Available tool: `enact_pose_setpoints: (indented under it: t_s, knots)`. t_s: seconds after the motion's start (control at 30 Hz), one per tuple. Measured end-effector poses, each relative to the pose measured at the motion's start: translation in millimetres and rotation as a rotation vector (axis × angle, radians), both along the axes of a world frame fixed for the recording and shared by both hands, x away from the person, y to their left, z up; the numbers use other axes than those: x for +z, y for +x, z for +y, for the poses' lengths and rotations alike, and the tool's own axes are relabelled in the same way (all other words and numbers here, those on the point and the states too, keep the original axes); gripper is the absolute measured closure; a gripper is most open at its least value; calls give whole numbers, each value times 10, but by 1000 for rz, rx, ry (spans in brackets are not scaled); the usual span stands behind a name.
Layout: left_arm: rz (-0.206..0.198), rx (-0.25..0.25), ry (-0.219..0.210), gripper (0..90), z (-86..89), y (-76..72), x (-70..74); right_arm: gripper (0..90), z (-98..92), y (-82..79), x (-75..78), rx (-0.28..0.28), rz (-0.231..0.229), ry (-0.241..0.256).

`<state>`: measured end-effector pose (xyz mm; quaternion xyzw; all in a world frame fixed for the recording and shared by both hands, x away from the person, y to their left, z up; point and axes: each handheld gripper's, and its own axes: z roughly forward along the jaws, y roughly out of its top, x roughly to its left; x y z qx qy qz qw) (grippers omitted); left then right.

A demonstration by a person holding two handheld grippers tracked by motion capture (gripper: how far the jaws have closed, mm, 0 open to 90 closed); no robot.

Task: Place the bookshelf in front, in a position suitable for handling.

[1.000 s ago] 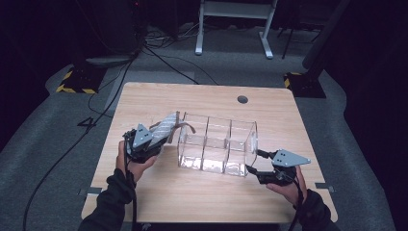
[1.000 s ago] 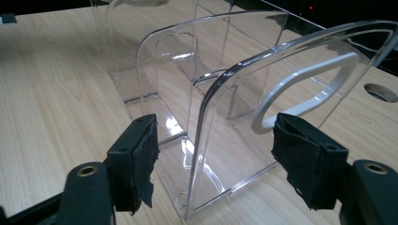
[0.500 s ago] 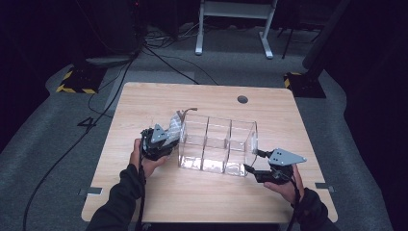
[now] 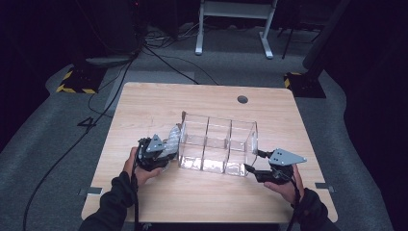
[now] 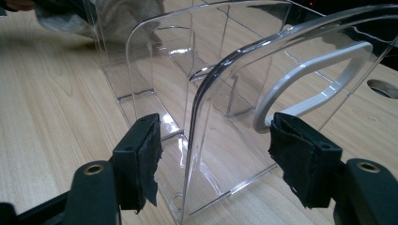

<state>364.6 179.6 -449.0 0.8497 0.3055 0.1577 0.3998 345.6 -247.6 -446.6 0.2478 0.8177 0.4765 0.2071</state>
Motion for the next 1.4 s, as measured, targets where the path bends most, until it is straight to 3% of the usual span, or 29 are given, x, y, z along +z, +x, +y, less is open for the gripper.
enact_pose_setpoints:
  t_s: [0.2, 0.47, 0.67, 0.83, 1.03, 1.23, 1.4]
  knots:
    - [-93, -8, -114, 677, 88, -122, 253, 337, 9, -3, 8, 0, -4, -9]
    - [-162, 26, -187, 679, 110, -116, 414, 332, 11, 4, 2, -1, -1, -10]
    - [-160, 27, -177, 685, 67, -48, 367, 326, 14, 7, -1, -2, 0, -11]
    - [-151, 37, -133, 687, -9, 65, 264, 327, 20, 11, 1, -5, 0, -14]
    - [-141, 55, -141, 686, -40, 182, 195, 341, 16, 14, 1, -10, 0, -11]
    - [-67, 81, -77, 685, -108, 348, -56, 352, 11, 16, -3, -13, 0, -11]
    - [-32, 72, -41, 684, -129, 364, -160, 356, 8, 22, -9, -13, -3, -10]
